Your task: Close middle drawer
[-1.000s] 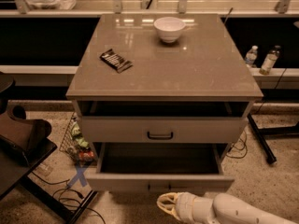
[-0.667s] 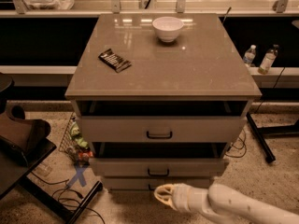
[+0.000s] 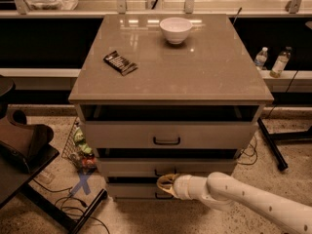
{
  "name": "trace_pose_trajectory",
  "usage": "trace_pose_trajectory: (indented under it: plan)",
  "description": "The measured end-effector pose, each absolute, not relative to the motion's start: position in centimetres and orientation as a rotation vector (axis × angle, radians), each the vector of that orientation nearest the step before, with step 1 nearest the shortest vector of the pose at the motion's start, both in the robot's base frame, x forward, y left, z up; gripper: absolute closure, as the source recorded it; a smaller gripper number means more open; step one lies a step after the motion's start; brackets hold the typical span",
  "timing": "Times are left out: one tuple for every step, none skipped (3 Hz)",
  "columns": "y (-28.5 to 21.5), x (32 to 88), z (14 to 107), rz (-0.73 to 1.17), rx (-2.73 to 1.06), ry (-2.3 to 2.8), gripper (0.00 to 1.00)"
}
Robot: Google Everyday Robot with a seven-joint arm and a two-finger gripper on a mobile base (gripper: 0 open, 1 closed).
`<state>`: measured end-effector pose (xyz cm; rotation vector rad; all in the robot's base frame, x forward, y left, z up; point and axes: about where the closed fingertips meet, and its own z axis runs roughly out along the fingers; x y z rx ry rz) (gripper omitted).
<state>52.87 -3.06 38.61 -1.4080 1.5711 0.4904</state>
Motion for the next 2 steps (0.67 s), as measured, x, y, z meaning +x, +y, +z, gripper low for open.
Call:
trace_pose_trajectory:
  plan:
    - [-2.8, 53.6, 38.0, 0.491, -1.387, 1.571, 1.00]
    - [-4.5, 54.8, 38.3, 0.488, -1.351, 1.589, 1.00]
